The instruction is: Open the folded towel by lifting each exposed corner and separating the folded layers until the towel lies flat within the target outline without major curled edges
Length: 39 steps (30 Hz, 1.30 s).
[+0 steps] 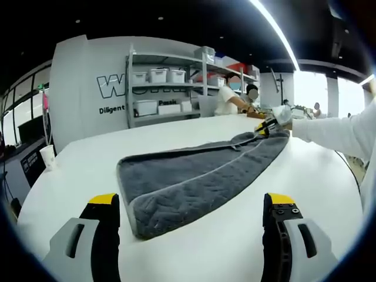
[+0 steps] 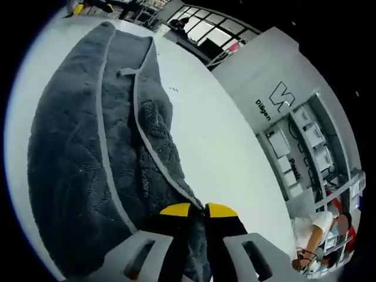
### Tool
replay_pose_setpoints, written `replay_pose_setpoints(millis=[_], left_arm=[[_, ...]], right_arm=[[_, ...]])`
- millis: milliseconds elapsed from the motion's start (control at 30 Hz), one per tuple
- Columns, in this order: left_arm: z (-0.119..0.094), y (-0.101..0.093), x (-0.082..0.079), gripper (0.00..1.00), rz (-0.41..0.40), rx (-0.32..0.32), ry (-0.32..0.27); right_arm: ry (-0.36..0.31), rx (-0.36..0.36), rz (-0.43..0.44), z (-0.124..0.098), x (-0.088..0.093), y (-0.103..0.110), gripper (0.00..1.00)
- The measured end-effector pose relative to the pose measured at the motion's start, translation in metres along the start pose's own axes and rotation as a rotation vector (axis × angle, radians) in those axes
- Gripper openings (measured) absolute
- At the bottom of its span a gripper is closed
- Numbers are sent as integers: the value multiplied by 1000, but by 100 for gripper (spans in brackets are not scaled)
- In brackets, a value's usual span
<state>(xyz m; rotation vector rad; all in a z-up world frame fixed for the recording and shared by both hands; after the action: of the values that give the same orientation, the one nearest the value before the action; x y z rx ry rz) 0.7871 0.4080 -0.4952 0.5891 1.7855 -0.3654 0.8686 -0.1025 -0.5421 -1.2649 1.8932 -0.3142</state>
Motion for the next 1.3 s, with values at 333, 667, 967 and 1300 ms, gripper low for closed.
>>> replay_pose_setpoints(millis=[333, 667, 967, 1300], left_arm=[[2, 0, 3, 100, -5, 0, 12], [4, 4, 7, 99, -12, -6, 30], [4, 6, 8, 99, -17, -8, 34], [6, 1, 10, 99, -15, 7, 40]], right_arm=[[-11, 95, 6, -3, -5, -22, 0], [-32, 184, 189, 1, 0, -66, 0], [13, 222, 237, 23, 4, -91, 0], [93, 172, 258, 62, 27, -88, 0]])
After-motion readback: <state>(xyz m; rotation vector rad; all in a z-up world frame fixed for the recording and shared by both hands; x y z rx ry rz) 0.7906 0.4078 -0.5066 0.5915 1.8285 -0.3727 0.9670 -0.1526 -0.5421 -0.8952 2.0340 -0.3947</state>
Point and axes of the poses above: the point that each gripper's makers call its tool centre point, and the gripper's own axes: z roughly forward along the fingers, y roughly to its left, x roughly out of its underside, the point moved 1 cm from there along -z, roughly backward along the fingers, and after that the axes turned 7 degrees about -x, right-handed, at the moved point
